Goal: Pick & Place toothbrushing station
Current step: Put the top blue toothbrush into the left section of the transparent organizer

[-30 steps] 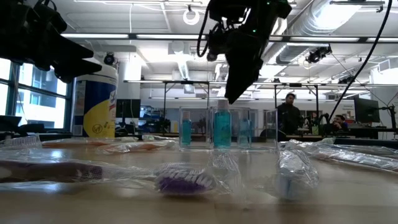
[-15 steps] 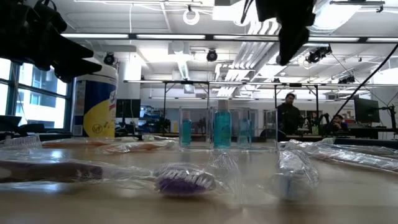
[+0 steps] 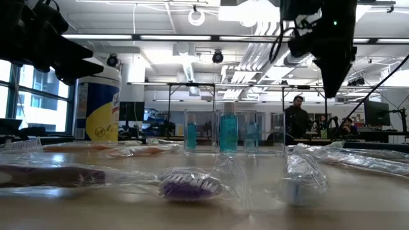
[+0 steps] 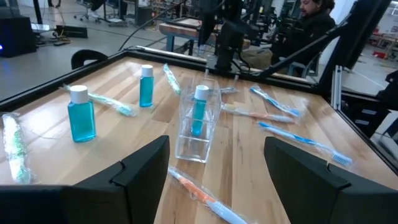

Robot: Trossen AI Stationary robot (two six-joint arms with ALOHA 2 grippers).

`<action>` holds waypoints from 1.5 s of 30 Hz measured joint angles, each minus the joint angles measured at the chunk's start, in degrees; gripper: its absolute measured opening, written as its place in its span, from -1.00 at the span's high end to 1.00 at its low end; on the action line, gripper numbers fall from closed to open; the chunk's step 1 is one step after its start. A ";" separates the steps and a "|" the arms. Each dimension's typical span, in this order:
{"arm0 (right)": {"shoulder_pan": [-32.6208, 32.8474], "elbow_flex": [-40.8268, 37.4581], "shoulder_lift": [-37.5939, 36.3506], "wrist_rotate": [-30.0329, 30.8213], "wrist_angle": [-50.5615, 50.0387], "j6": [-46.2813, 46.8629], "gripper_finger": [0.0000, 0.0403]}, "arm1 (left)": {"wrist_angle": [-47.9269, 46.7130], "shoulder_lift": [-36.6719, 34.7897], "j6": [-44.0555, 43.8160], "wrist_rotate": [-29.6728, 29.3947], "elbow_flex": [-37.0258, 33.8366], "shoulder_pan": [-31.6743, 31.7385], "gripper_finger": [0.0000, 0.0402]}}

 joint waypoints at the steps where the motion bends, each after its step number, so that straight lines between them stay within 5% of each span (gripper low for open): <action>1: 0.00 -1.11 0.00 -0.79 1.97 0.00 -0.32 | -0.02 0.00 0.04 -0.01 0.00 0.00 -0.31; 11: -0.11 -11.63 -0.05 -1.44 20.84 -0.01 -0.32 | -0.55 0.00 -3.04 0.08 0.07 0.00 -0.31; 30: 0.44 -20.59 2.03 -1.73 34.28 3.35 -0.30 | 0.33 -0.02 -3.88 0.06 -0.04 0.00 -0.31; 45: 0.90 -23.28 9.41 -1.81 42.22 2.98 0.28 | 0.50 -0.02 -3.93 -0.11 -0.04 0.00 -0.31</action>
